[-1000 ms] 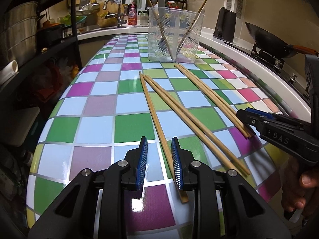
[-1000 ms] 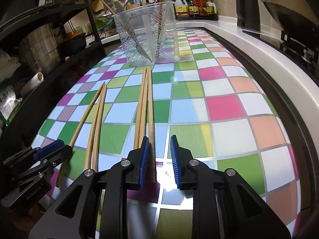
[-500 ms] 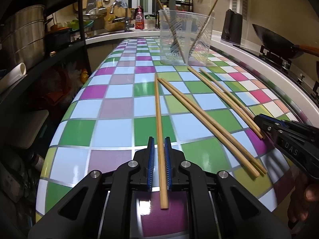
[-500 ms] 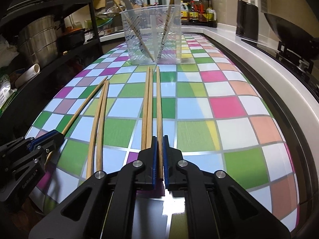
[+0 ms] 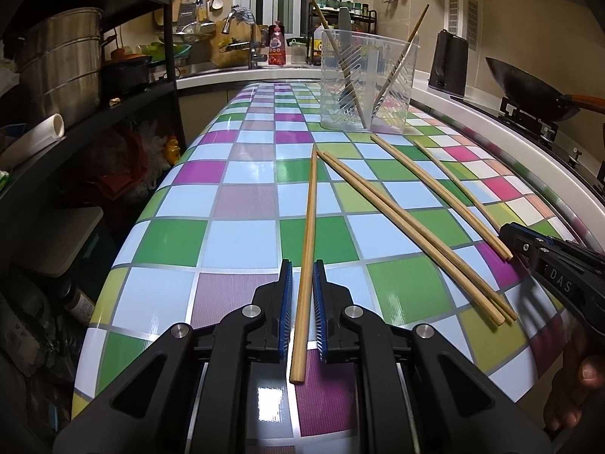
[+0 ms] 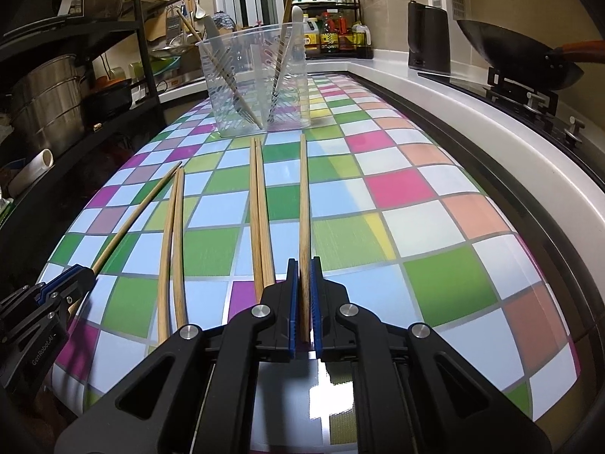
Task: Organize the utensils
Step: 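Lift the held chopsticks off the mat with both tools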
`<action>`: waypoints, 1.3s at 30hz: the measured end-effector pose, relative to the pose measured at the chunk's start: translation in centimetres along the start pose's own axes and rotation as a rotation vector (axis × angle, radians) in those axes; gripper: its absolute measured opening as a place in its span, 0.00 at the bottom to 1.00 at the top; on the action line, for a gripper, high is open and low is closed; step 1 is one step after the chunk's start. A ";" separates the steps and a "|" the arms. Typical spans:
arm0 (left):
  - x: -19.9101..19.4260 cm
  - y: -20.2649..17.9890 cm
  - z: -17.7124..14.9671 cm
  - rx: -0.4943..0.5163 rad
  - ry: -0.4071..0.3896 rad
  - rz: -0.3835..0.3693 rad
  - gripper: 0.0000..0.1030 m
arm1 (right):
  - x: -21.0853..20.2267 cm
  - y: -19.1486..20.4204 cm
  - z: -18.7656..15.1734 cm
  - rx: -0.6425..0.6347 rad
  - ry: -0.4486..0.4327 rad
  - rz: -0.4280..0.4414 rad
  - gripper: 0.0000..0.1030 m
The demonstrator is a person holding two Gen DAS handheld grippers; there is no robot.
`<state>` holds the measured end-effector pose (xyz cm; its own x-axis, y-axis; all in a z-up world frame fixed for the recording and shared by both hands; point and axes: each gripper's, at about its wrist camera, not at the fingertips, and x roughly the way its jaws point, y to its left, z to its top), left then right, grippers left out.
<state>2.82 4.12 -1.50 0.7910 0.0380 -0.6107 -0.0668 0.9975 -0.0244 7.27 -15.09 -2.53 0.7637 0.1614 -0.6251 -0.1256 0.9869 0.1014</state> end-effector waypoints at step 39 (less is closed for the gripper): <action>-2.0 0.2 1.0 0.023 -0.075 0.002 0.06 | -3.1 -0.4 2.5 0.019 -0.112 -0.034 0.05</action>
<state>1.87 4.32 0.48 0.8345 0.0439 -0.5493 -0.0555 0.9985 -0.0044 6.54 -15.98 1.26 0.8332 0.1257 -0.5385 -0.0869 0.9915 0.0970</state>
